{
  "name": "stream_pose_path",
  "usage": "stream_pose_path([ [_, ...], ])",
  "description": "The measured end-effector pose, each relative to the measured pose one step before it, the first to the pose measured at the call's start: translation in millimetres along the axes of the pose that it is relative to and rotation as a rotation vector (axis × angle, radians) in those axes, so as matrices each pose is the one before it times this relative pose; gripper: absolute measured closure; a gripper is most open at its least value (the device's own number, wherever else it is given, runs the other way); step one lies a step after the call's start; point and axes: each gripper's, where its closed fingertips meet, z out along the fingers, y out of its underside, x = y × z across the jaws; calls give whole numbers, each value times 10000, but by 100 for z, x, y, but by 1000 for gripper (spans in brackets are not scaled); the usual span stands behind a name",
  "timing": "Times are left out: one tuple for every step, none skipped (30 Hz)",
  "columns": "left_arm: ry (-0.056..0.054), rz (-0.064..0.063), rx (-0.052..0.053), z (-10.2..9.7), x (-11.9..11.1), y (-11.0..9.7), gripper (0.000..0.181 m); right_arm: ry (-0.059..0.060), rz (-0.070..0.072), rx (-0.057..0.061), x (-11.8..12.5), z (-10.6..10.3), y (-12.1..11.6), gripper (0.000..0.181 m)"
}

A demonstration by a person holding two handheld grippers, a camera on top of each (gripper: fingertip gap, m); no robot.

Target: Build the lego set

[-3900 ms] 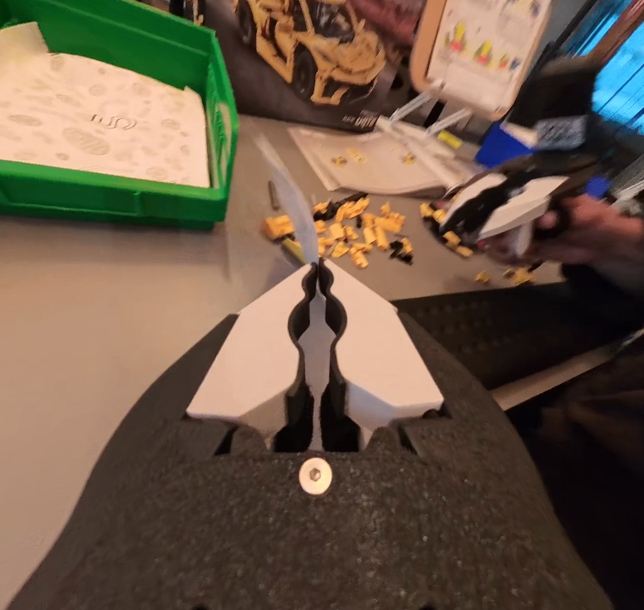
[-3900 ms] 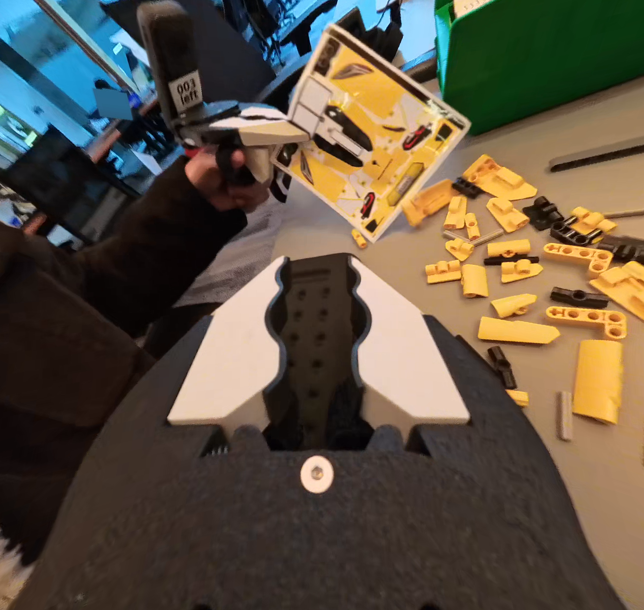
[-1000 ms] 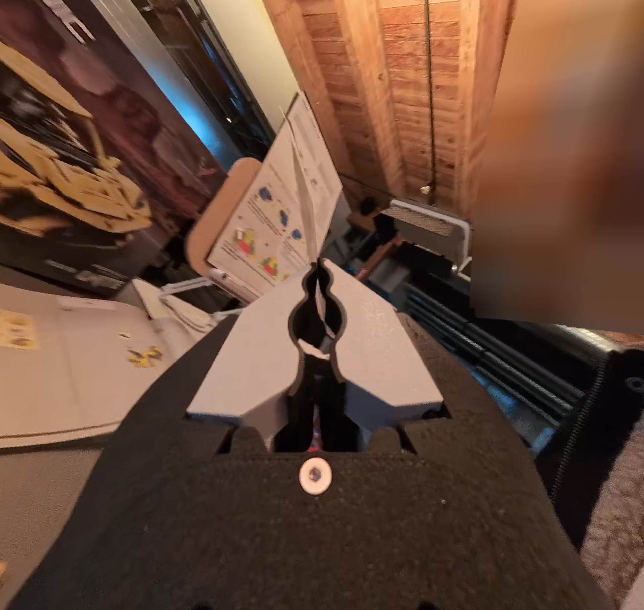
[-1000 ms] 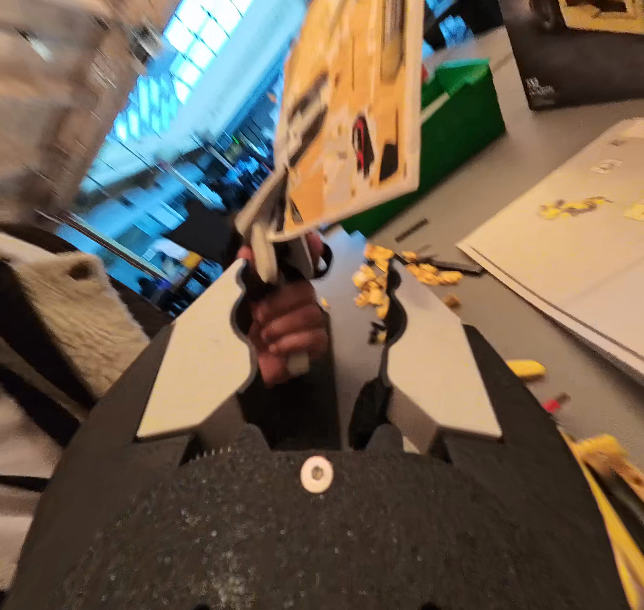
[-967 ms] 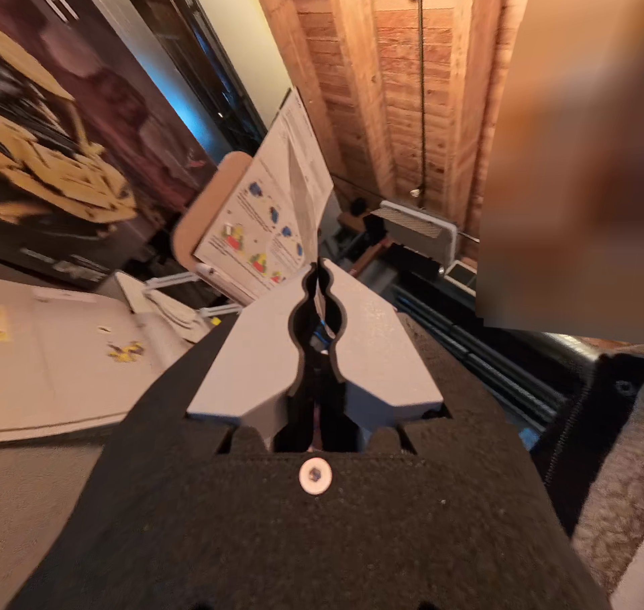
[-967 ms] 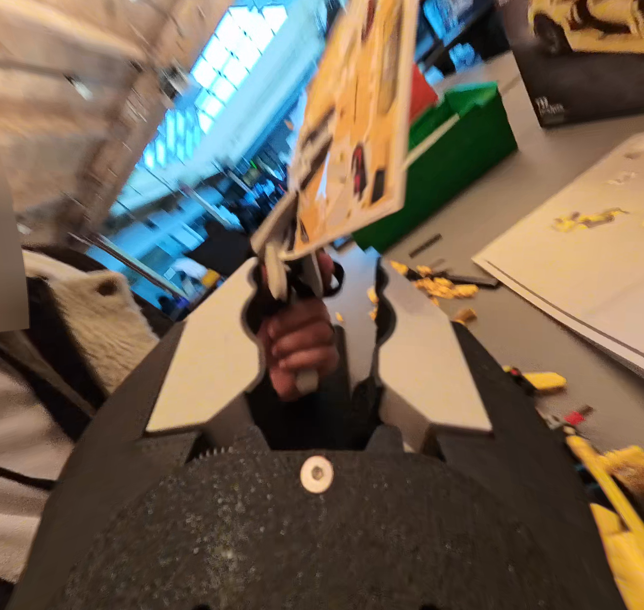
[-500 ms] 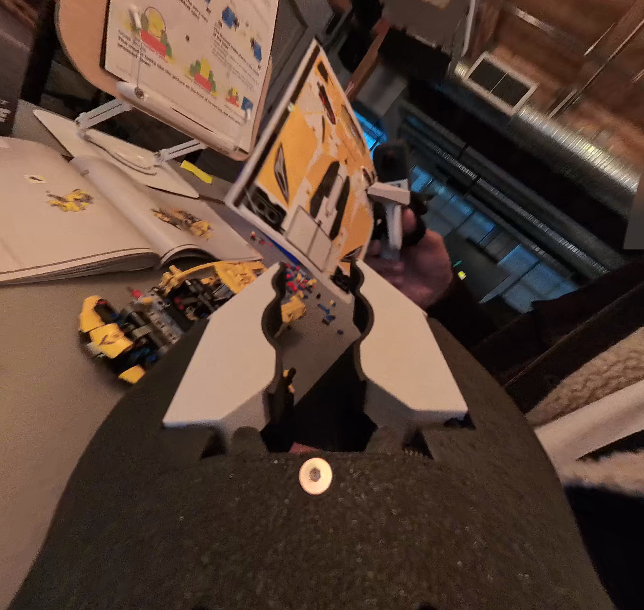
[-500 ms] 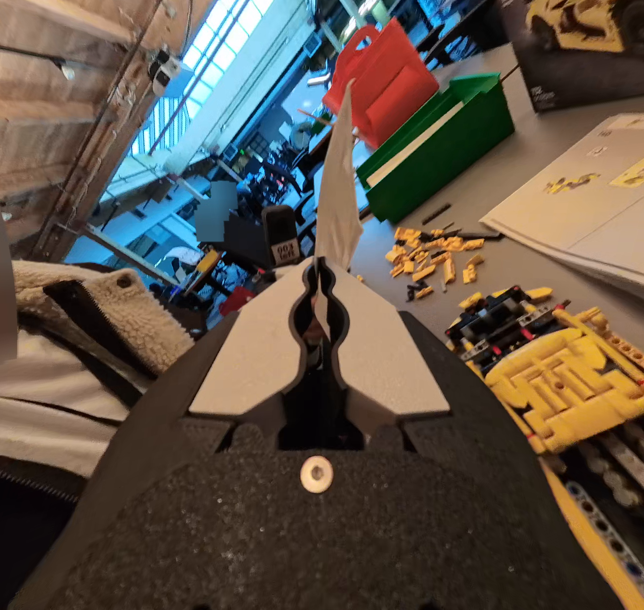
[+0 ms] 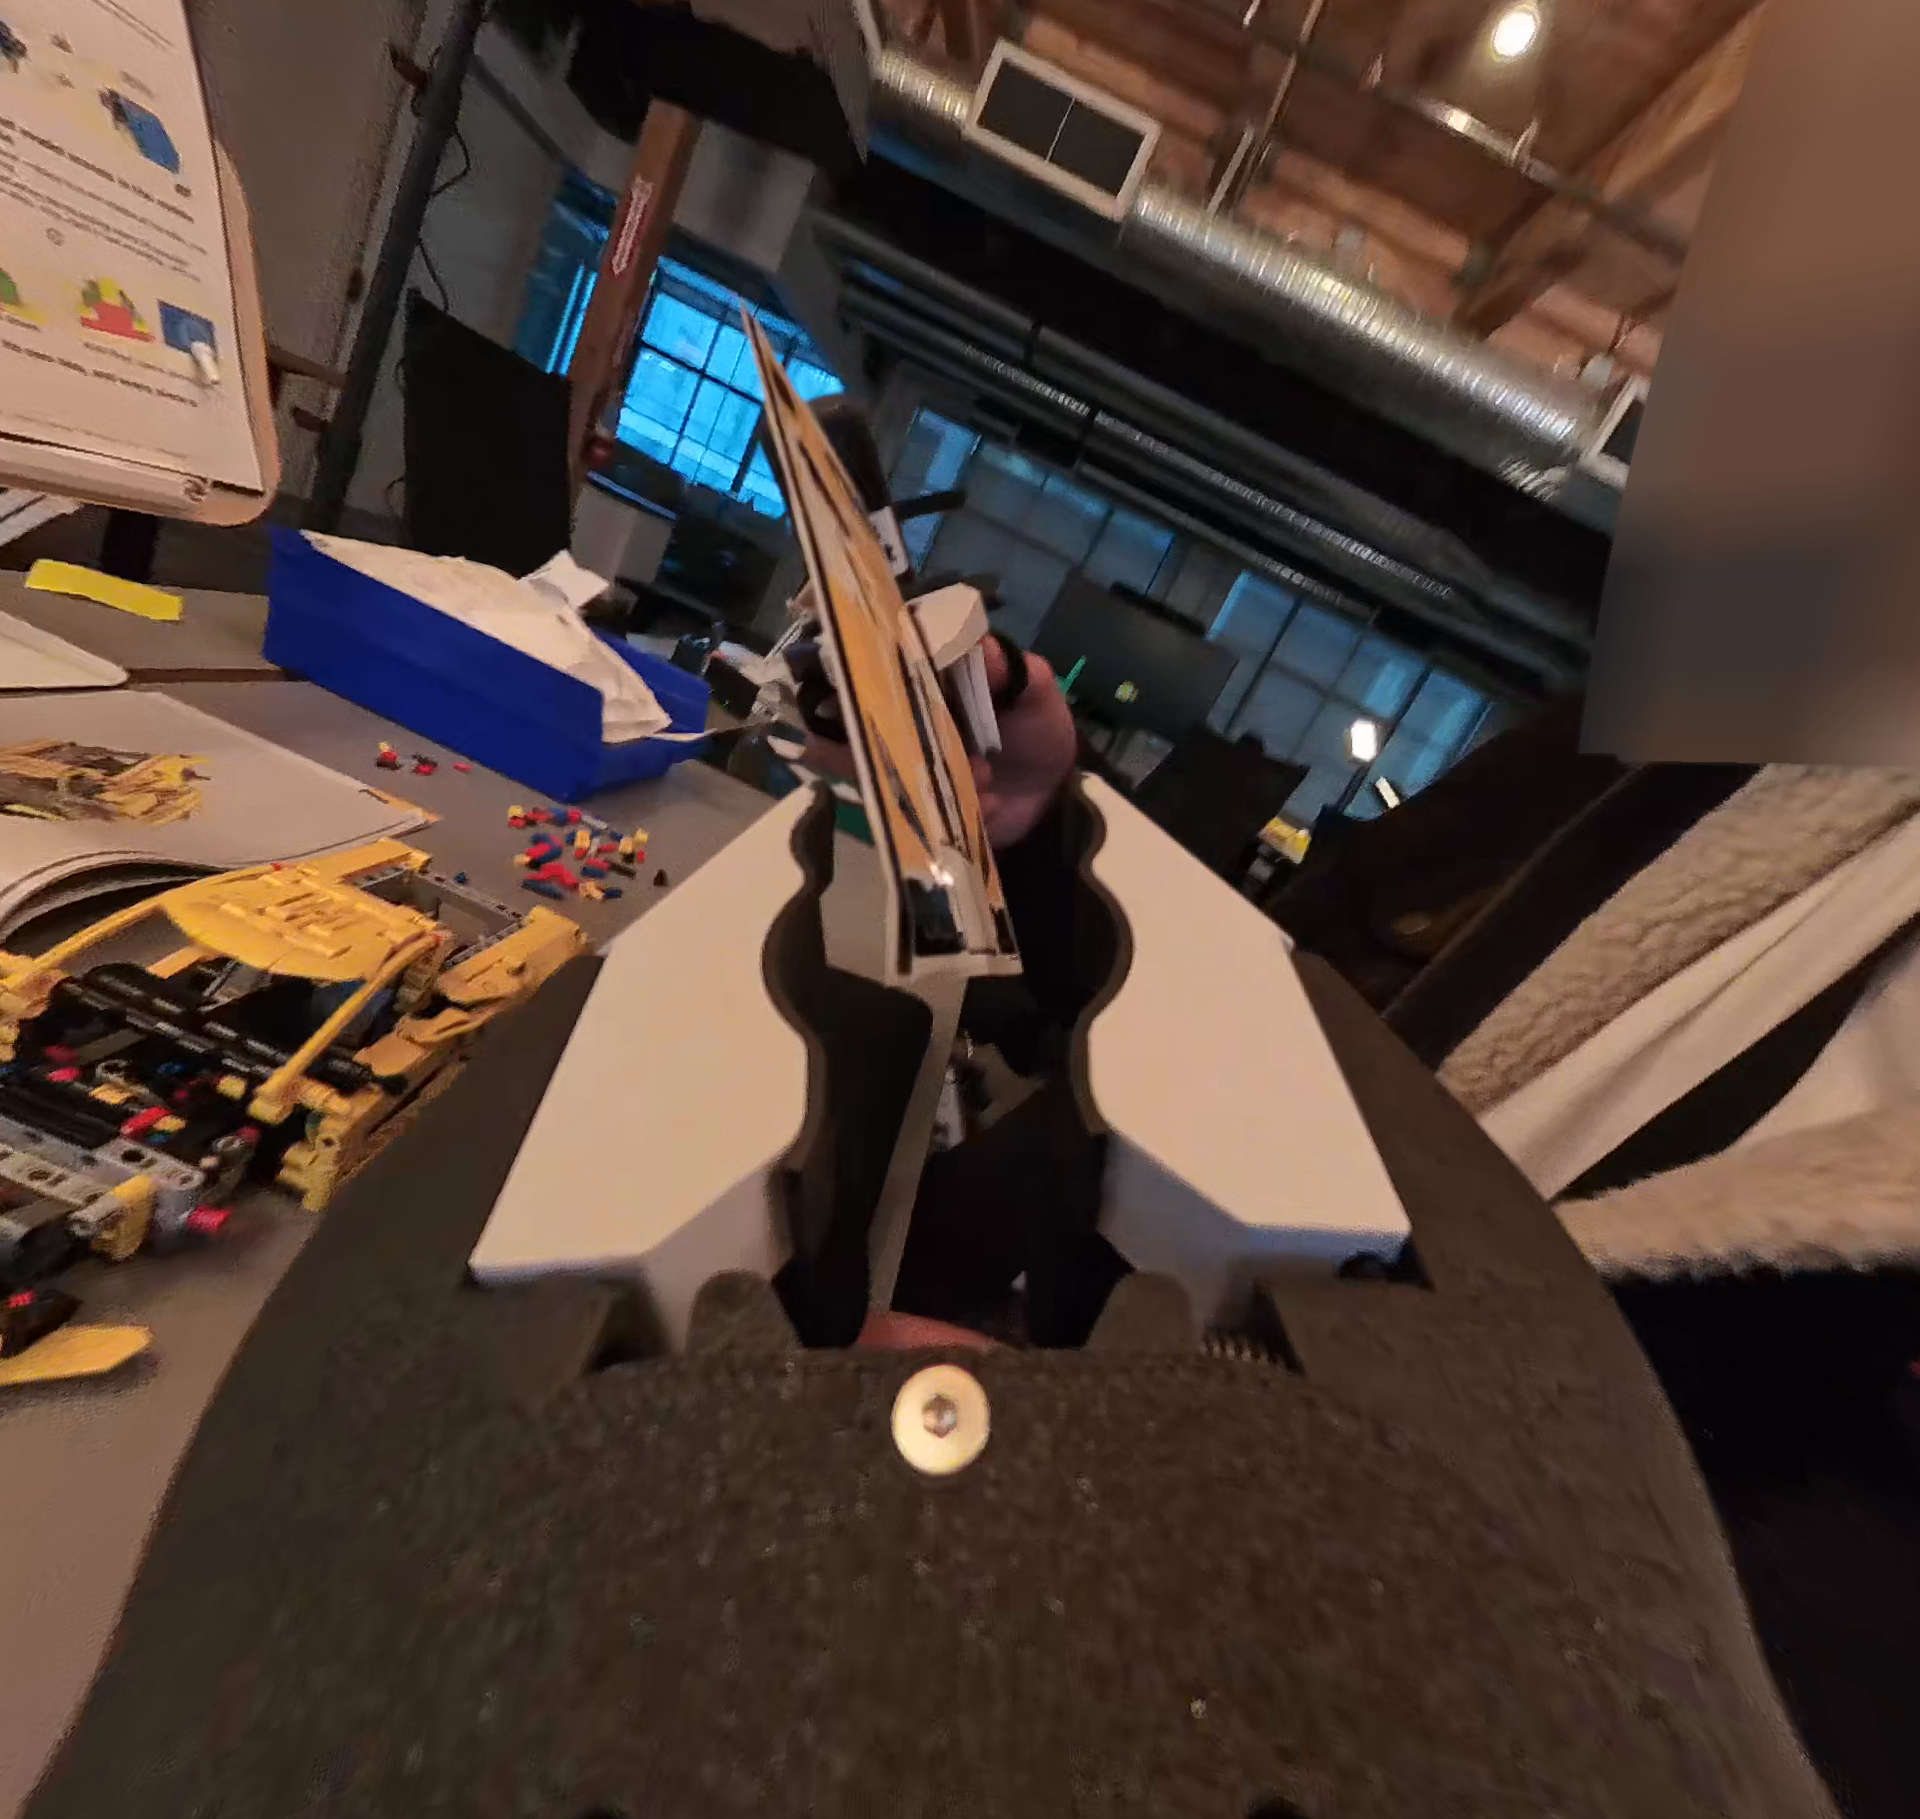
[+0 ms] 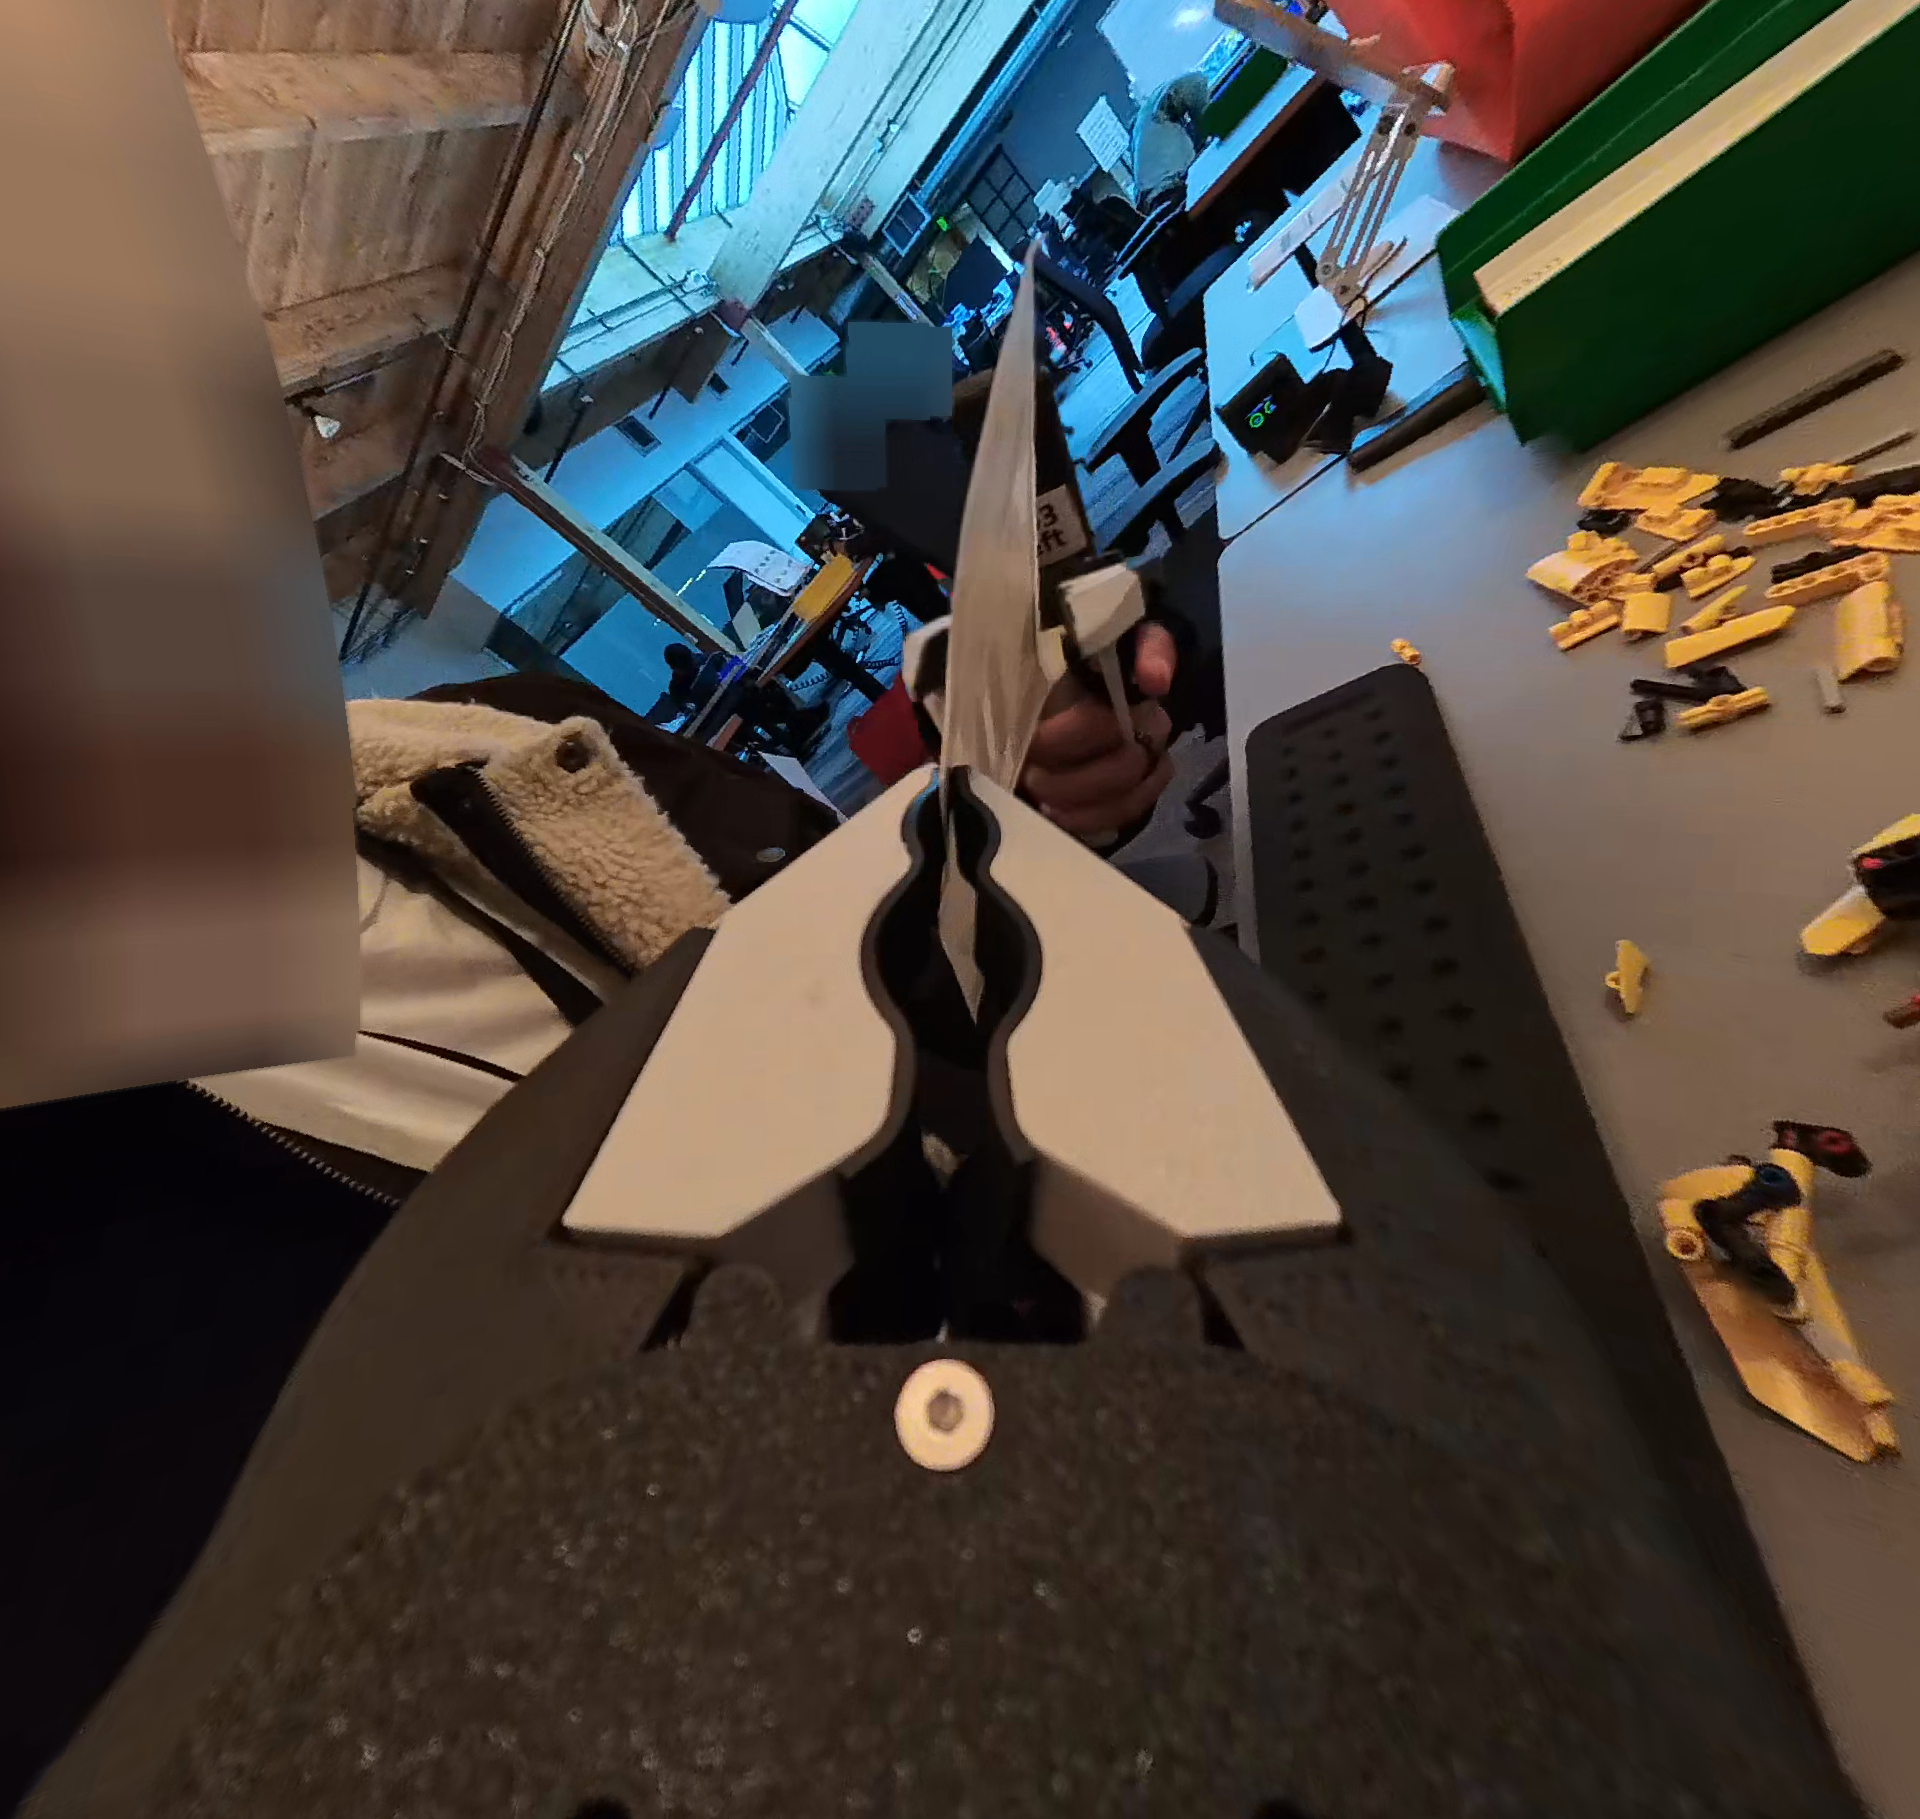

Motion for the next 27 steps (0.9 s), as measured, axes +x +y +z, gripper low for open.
stream_pose_path([
  [-224, 222, -78, 33, 49, 320, 137, -33, -47, 0, -193, 164, 185, 181],
  [-238, 175, 68, -48, -64, 114, 138, 40, -31, 23, -30, 111, 161, 181],
  [-116, 73, 58, -92, 3, 110, 139, 46, -16, 2, -18, 98, 192, 181],
  [-48, -33, 2, -82, 28, 155, 140, -92, 2, -10, -239, 114, 222, 181],
  [-52, -67, -2, -71, -28, 153, 140, -117, 34, -25, -295, 104, 243, 181],
  [-54, -40, 30, -82, -8, 74, 140, 34, -4, -98, -121, 88, 368, 181],
  [-53, -56, 24, -88, 21, 56, 140, 149, -65, -170, 51, 73, 498, 181],
  [5, -164, -167, -70, 117, 255, 142, 81, -54, -193, -49, 85, 560, 181],
  [172, -208, -378, -29, 386, 482, 147, -74, -7, -142, -257, 87, 526, 181],
  [187, -96, -238, -12, 459, 358, 152, -65, 24, -109, -209, 93, 508, 181],
  [29, 20, -51, -2, 302, 172, 154, 40, 10, -98, -53, 79, 522, 181],
  [-21, 69, -24, 57, 260, 188, 154, 54, -3, -93, -17, 84, 534, 181],
  [-7, 52, -66, 120, 280, 259, 154, 10, 13, -79, -59, 83, 526, 181],
  [-30, 31, -99, 156, 223, 304, 154, -5, 23, -50, -71, 102, 469, 181],
  [-27, 51, -70, 146, 219, 234, 154, 15, 12, -44, -38, 101, 437, 181],
  [-3, 70, -38, 145, 239, 147, 156, 57, -13, -25, 38, 89, 372, 181],
  [-33, 72, -71, 126, 133, 124, 159, 58, -4, -10, 43, 84, 340, 181],
  [-60, 72, -27, 97, 65, 11, 161, 19, 16, -18, -15, 95, 326, 181],
  [-20, 62, 7, 88, 103, -33, 163, -15, -3, -20, -93, 95, 314, 181],
  [31, 33, -49, 112, 138, 50, 165, -31, -18, -38, -152, 97, 300, 181],
  [59, 29, -83, 138, 143, 122, 165, 40, -20, -15, -68, 37, 265, 181],
  [44, 45, -98, 153, 113, 157, 166, 78, -25, -27, -9, -9, 255, 181],
  [49, 73, -129, 181, 113, 223, 167, 35, -34, 9, -79, -37, 184, 181],
  [77, 102, -175, 199, 166, 307, 166, -10, -22, 142, -128, -112, -45, 181],
  [83, 140, -242, 221, 219, 423, 166, 14, -5, 258, -71, -170, -229, 181],
  [68, 204, -234, 220, 211, 458, 165, 3, 12, 285, -66, -189, -276, 181],
  [-5, 213, -155, 230, 100, 379, 165, -26, 26, 310, -83, -196, -283, 181],
])
